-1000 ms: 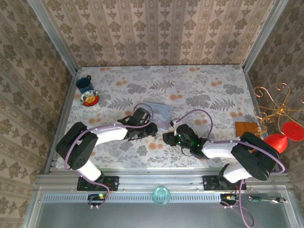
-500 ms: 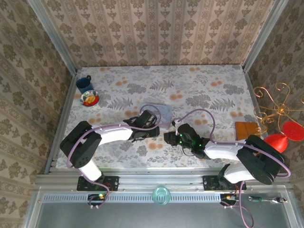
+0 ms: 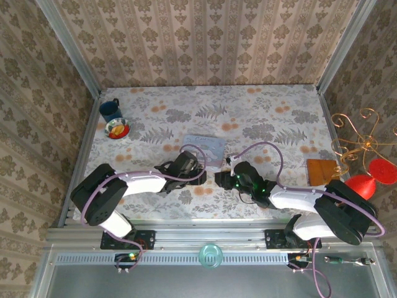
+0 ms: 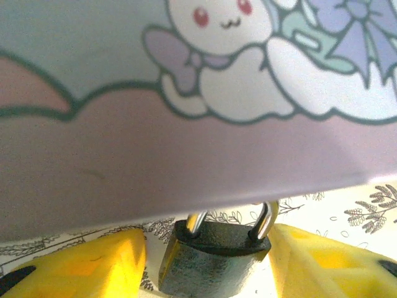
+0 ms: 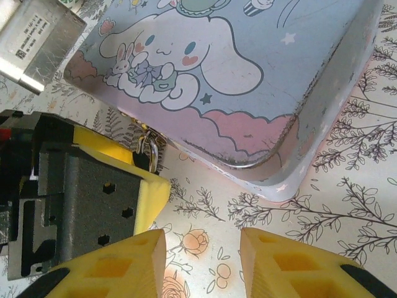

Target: Unlock the padlock with the key

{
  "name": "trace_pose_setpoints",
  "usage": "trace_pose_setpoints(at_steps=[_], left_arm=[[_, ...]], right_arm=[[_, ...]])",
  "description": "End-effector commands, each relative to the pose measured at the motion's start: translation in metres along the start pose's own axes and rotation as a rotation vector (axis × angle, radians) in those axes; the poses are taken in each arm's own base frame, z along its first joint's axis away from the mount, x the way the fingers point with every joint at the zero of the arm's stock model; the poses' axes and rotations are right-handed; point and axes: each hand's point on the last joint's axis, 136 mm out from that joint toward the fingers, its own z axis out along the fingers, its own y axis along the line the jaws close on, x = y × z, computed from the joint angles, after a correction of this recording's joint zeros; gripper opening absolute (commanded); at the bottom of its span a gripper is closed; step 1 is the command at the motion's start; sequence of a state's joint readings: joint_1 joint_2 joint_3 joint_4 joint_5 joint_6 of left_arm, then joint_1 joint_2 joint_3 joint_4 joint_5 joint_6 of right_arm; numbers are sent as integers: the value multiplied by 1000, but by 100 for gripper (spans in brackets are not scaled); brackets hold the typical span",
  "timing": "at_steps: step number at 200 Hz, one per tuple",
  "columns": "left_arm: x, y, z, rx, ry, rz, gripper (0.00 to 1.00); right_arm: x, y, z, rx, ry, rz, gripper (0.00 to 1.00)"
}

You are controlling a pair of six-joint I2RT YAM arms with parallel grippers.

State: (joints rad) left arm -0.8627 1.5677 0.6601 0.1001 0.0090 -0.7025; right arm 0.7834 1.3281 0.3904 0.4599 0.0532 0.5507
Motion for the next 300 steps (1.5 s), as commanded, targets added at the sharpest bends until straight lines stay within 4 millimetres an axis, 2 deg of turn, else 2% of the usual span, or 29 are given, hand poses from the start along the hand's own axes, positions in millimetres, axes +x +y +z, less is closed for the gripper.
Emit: trace_pose_setpoints(at_steps=[1, 30, 65, 86, 149, 176, 219, 269, 300], left_arm=[[-5, 7, 5, -6, -22, 30, 54], [-4, 4, 6, 2, -2, 54, 48], [-7, -31, -1, 145, -2, 111, 43], [-7, -42, -4, 205, -5, 107, 34], [-12, -40, 0, 201, -23, 11, 18], [-15, -34, -6, 139, -8, -37, 15], [-22, -36, -16, 109, -18, -54, 13], [-23, -36, -17, 88, 2, -74, 11], [-30, -42, -23, 76, 25, -153, 9]], right_arm=[[2, -9, -3, 35, -5, 14, 38], [2, -9, -4, 35, -1, 16, 38], [0, -10, -9, 41, -9, 24, 38], [2, -14, -12, 51, -17, 28, 38], [6, -18, -19, 55, -25, 31, 38], [8, -21, -22, 63, -24, 29, 38], [10, -22, -18, 75, -11, 25, 38], [7, -13, -12, 41, 1, 28, 38], [6, 9, -8, -56, -26, -5, 36]])
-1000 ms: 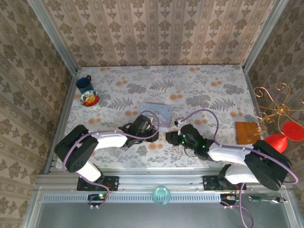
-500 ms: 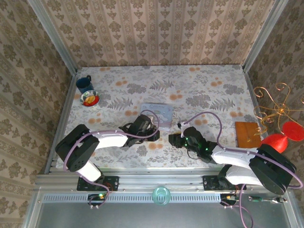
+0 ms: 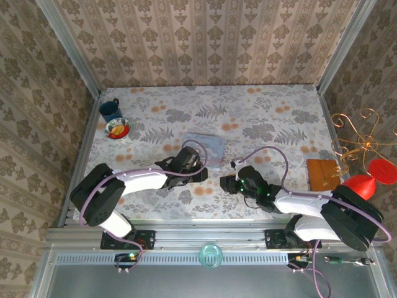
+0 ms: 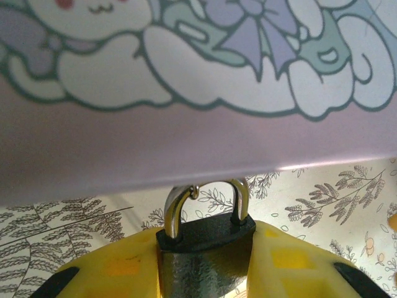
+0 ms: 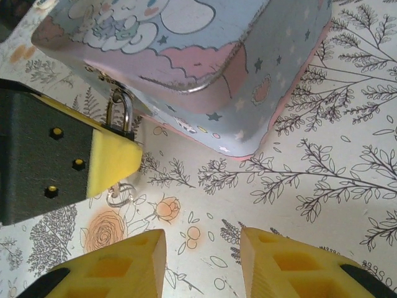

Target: Unlock the padlock with the key

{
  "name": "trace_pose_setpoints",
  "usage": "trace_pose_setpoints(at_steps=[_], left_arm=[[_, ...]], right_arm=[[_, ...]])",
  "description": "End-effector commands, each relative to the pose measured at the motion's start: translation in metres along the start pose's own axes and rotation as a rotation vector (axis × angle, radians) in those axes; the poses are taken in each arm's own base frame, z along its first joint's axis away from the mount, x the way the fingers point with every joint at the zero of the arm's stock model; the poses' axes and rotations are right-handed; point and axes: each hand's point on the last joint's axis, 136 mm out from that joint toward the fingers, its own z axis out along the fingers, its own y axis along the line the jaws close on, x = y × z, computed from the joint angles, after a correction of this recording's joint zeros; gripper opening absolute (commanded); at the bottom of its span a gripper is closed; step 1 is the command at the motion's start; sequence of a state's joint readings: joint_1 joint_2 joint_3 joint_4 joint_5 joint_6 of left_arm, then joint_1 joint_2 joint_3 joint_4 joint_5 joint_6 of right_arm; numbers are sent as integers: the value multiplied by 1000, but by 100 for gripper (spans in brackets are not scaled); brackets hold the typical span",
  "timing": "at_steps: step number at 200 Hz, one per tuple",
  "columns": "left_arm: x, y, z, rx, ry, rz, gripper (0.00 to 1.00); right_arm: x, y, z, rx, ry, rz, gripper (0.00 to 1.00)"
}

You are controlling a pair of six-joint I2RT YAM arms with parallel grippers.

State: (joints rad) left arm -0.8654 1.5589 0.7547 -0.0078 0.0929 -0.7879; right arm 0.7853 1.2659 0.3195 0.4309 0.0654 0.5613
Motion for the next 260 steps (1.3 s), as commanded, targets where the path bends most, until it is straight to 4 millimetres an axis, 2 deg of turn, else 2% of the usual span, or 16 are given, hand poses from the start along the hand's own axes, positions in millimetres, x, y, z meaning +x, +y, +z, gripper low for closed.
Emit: trace_pose_setpoints(at_steps=[1, 27, 43, 78, 105, 114, 119, 178, 220, 260], left_arm=[[-19, -19, -15, 18, -35, -71, 9], [-25, -39, -16, 93, -33, -155, 7], [-28, -47, -15, 131, -29, -210, 5], [-35, -47, -17, 140, -51, -276, 4], [-40, -43, -21, 148, -71, -316, 4], [-41, -44, -23, 151, -73, -323, 4], [-41, -44, -23, 152, -73, -329, 4], [-40, -41, -34, 156, -70, -438, 3], [-41, -40, -39, 143, -74, -451, 2], [-42, -49, -36, 172, -61, -457, 2]], right_arm=[[-13, 24, 3, -87, -54, -15, 36], [-20, 33, 1, -111, -143, -60, 35], [-23, 37, -2, -95, -205, -148, 34], [-20, 50, -6, -10, -266, -453, 35], [-19, 56, -6, 28, -295, -610, 37], [-23, 60, -8, 25, -322, -634, 37], [-18, 57, -3, 34, -310, -655, 38], [-26, 63, 12, 93, -360, -821, 39], [-36, 64, 14, 133, -396, -860, 39], [-46, 62, 13, 192, -425, -886, 39]])
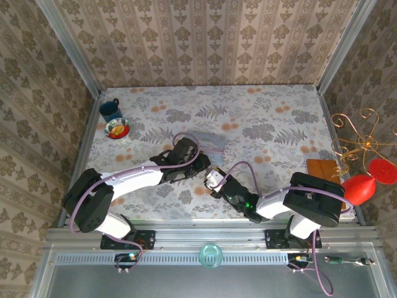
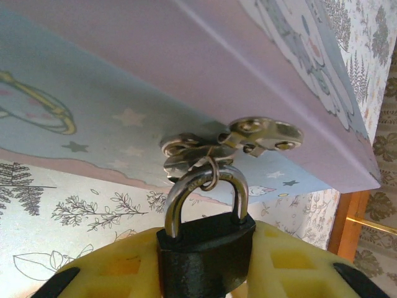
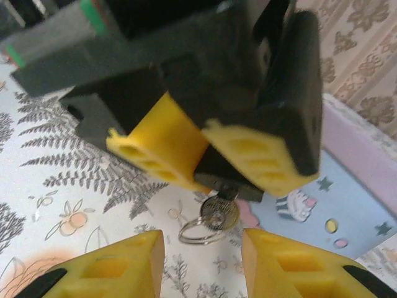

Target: Unlock the padlock with the key

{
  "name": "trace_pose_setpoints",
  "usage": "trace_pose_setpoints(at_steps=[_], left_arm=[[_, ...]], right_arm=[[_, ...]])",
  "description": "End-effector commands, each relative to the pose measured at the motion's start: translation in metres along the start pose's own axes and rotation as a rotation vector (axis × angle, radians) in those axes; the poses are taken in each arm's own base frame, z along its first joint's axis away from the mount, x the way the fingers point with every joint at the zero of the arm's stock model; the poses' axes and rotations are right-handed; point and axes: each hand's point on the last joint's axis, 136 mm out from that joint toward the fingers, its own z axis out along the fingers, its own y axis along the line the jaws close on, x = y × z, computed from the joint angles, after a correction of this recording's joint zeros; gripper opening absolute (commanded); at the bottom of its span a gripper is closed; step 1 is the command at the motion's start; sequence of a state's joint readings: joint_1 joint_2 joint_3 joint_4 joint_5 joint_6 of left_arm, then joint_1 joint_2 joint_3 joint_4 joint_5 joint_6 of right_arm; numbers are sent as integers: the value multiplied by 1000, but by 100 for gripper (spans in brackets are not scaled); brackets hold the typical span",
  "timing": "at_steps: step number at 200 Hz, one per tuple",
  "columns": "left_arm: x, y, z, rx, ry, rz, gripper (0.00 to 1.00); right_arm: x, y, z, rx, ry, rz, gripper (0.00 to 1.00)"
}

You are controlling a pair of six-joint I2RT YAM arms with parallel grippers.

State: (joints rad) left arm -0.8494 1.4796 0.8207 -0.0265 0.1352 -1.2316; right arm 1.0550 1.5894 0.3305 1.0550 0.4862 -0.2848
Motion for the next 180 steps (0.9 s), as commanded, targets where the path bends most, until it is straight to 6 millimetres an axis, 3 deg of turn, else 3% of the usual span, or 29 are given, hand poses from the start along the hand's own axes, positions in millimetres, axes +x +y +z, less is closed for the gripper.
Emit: trace_pose_setpoints(at_steps=[1, 123, 180], left_arm=[[-2, -18, -5, 51, -5, -16, 2], [4, -27, -6, 66, 12, -1, 0], [4, -28, -6, 66, 13, 1, 0]], right_arm=[[-14, -11, 4, 77, -34, -33, 39], [-10, -16, 13, 142, -21, -100, 34], [-7, -17, 14, 159, -13, -132, 26]])
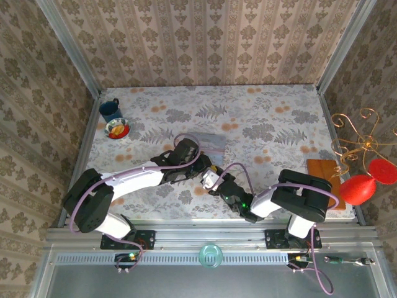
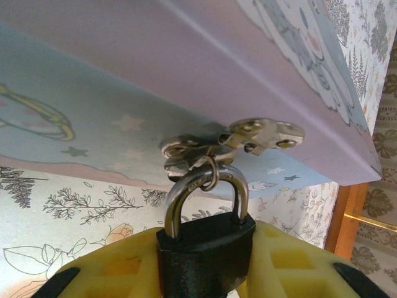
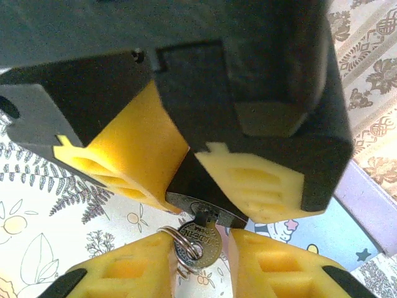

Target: Unlock the padlock with the key

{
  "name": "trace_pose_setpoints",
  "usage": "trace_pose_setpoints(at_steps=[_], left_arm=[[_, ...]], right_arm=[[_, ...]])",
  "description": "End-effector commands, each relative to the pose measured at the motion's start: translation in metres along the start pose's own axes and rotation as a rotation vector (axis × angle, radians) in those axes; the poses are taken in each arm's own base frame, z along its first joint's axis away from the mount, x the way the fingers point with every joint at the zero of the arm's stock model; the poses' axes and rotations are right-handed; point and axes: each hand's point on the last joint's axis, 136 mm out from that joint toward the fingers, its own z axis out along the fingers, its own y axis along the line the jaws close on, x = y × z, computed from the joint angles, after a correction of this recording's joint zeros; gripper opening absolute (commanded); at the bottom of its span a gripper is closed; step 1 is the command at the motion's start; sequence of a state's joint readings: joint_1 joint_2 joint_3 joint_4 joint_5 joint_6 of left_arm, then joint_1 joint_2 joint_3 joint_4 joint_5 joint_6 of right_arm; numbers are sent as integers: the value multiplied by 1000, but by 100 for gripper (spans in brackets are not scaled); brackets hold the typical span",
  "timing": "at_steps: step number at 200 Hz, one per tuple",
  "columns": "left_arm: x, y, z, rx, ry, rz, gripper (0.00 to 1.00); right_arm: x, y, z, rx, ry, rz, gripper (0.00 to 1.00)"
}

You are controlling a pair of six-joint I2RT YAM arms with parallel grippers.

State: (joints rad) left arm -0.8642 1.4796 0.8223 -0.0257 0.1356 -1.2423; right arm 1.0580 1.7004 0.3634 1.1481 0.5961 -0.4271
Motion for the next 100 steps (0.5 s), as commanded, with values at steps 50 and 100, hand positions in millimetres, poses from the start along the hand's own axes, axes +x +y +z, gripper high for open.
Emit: trace_pose_setpoints(at_steps=[50, 100], left_arm=[[0, -24, -3, 53, 10, 4, 0], [-2, -19, -1, 43, 7, -7, 0]], right_arm=[[-19, -11, 1, 57, -54, 57, 19], [-12, -6, 1, 57, -39, 131, 24]])
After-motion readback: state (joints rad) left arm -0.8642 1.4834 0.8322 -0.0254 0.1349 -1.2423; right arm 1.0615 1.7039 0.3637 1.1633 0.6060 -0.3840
